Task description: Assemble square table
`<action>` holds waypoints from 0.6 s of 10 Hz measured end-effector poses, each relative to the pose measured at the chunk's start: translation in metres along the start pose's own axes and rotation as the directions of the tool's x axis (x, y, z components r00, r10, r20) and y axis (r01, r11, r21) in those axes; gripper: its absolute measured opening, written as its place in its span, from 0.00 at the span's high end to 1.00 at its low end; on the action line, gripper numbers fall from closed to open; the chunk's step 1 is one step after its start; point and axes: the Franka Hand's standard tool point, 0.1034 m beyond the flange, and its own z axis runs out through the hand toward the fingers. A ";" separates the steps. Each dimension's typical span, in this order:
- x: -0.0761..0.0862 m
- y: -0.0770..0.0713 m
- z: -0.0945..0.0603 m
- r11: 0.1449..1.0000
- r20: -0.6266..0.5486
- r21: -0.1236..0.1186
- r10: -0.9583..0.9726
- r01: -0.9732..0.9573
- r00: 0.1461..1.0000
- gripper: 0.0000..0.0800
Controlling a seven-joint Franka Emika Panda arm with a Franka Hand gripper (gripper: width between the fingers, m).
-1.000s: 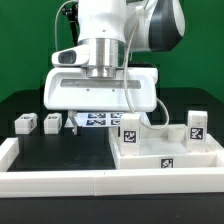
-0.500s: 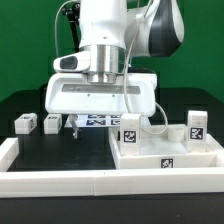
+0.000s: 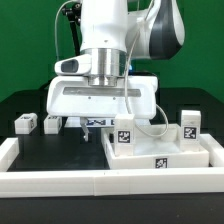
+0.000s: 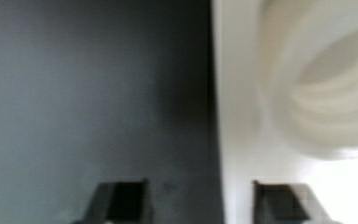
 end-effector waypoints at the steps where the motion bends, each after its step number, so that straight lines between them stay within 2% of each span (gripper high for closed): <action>1: 0.000 0.000 0.000 1.000 0.000 0.000 0.001 -0.001 1.000 0.87; 2: 0.002 0.001 -0.001 1.000 -0.004 -0.002 0.007 -0.007 1.000 0.87; 3: 0.001 0.001 0.000 1.000 -0.003 -0.002 0.007 -0.007 1.000 0.93; 6: 0.001 0.001 0.000 1.000 -0.003 -0.002 0.007 -0.007 1.000 0.93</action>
Offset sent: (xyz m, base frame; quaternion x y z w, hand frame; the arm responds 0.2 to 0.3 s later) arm 0.0000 0.0000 0.0000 0.0000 0.0000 0.0000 1.0000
